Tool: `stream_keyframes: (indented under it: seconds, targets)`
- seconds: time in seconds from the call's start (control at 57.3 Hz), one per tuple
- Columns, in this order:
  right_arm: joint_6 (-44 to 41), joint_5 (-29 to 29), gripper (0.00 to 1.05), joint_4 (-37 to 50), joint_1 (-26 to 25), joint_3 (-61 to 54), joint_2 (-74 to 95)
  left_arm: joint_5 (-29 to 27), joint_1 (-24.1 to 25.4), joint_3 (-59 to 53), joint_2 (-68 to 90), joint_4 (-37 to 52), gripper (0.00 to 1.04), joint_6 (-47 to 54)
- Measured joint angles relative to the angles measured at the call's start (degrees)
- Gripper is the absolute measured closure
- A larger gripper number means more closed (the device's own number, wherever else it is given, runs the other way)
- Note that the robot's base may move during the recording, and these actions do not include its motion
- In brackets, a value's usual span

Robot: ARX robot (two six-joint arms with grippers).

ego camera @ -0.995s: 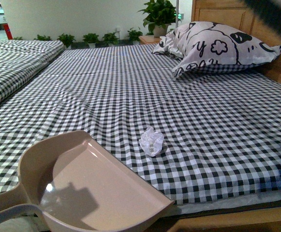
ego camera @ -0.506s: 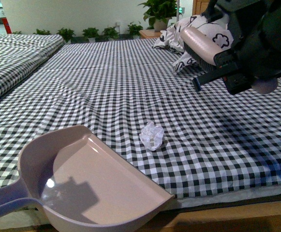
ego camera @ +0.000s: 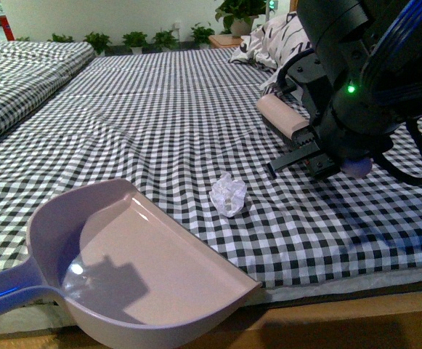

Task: Clean up trash

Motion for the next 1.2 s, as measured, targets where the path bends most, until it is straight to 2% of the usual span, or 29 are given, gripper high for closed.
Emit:
stream_keyframes:
  seconds: [0.14,0.227,0.297,0.314,0.437,0.472,0.524,0.594,0.821,0.838,0.891,0.96,1.048,1.205]
  targets:
    - [0.5,-2.9,0.85,-2.1,1.2,0.0,0.5,0.0,0.0,0.0,0.0,0.0,0.77,0.0]
    - [0.7,-7.4,0.85,-4.3,2.1,-0.4,0.2,0.0,0.0,0.0,0.0,0.0,0.77,0.0]
    - [1.0,-16.4,0.85,-7.8,3.1,-1.9,-1.5,0.0,0.0,0.0,0.0,0.0,0.77,0.0]
    - [1.2,-20.5,0.85,-8.6,3.5,-2.8,-2.6,0.0,0.0,0.0,0.0,0.0,0.77,0.0]
    - [1.2,-39.9,0.85,-13.0,4.1,-6.6,-11.0,0.0,0.0,0.0,0.0,0.0,0.77,0.0]
    - [1.3,-43.8,0.85,-13.4,4.0,-7.6,-13.9,0.0,0.0,0.0,0.0,0.0,0.77,0.0]
    - [1.2,-46.4,0.85,-13.5,3.7,-8.8,-16.7,0.0,0.0,0.0,0.0,0.0,0.77,0.0]
    - [1.2,-46.5,0.85,-13.5,2.5,-10.2,-20.5,0.0,0.0,0.0,0.0,0.0,0.77,0.0]
    - [3.4,-35.3,0.85,-5.2,-3.8,-13.0,-23.1,0.2,0.1,-0.3,-0.1,0.7,0.77,-0.3]
    - [3.6,-34.8,0.85,-4.9,-4.1,-13.0,-23.2,0.5,0.1,-0.7,-0.3,1.8,0.77,-0.8]
    - [5.4,-32.9,0.85,-2.5,-6.3,-13.1,-24.6,0.8,0.5,-5.0,-1.9,13.1,0.77,-6.3]
    - [7.6,-32.5,0.85,-1.1,-8.2,-13.2,-26.8,-0.1,1.0,-5.5,-2.9,18.8,0.77,-11.5]
    - [9.9,-32.7,0.85,1.1,-10.4,-13.5,-30.5,-3.5,1.6,-5.0,-4.2,22.8,0.77,-15.7]
    - [13.4,-33.5,0.85,2.3,-14.6,-14.7,-40.1,-13.3,1.7,-4.1,-6.1,25.5,0.77,-22.4]
